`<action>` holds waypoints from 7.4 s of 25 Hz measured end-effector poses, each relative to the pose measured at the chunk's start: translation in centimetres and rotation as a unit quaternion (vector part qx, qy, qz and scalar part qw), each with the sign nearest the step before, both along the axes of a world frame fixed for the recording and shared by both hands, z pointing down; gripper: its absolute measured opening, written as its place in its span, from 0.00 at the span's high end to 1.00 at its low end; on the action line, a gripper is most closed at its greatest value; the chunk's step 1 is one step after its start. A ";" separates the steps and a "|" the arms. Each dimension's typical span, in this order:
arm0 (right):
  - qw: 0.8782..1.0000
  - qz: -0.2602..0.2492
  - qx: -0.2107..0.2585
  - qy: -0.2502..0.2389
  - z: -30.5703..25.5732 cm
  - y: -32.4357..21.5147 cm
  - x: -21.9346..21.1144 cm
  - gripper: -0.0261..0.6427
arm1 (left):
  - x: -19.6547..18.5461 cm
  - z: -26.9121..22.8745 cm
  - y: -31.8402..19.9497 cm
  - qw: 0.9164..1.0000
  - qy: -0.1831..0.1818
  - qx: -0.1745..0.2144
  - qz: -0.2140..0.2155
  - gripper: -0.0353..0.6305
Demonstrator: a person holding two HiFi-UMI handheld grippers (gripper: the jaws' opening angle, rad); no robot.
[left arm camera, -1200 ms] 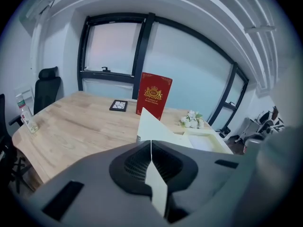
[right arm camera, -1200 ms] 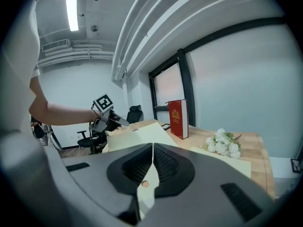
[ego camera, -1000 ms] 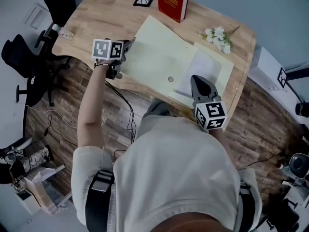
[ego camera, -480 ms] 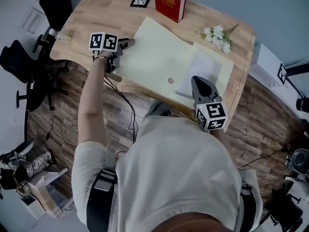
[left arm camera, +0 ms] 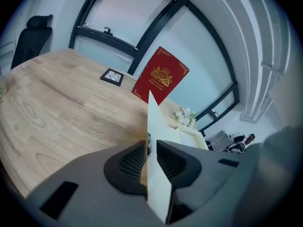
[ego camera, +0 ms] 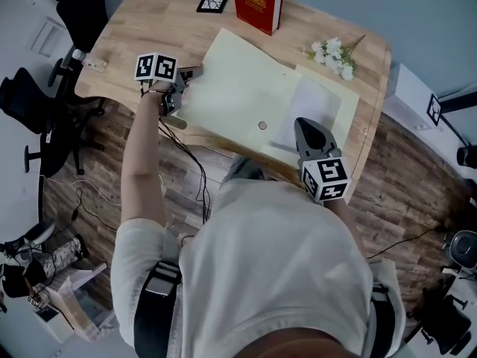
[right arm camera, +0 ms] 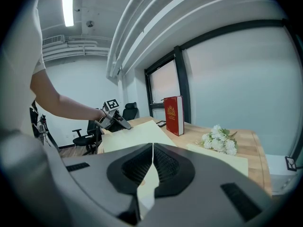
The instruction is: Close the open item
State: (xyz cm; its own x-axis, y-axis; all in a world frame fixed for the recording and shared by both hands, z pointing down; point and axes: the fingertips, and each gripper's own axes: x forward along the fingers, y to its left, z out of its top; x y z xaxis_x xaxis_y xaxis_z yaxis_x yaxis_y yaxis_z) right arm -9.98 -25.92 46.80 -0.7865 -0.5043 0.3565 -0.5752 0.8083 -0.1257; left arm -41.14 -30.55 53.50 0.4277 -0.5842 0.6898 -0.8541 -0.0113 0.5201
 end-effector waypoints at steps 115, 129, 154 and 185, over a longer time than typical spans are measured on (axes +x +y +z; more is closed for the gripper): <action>0.993 0.117 0.015 -0.003 -0.6 5.9 15.1 0.93 | 34.8 -10.5 -1.2 0.952 0.199 0.080 0.218 0.90; 0.989 0.145 0.004 0.007 0.0 6.2 16.6 0.93 | 36.3 -6.8 -2.0 0.956 0.146 0.061 0.246 0.91; 0.985 0.170 -0.012 0.014 0.8 6.7 17.9 0.93 | 39.7 -0.2 -1.6 0.957 0.099 0.013 0.272 0.92; 0.983 0.183 -0.028 0.015 1.7 6.0 18.7 0.93 | 42.5 4.3 -1.6 0.956 0.103 -0.039 0.272 0.92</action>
State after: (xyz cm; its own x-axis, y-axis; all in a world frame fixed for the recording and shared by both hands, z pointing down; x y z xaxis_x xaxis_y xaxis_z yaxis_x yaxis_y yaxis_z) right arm 8.69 -19.92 48.50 -0.5452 -0.7297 0.4127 -0.8299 0.5394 -0.1426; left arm 1.39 -32.14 57.76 0.7846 -0.1872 0.5910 -0.6129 -0.3783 0.6937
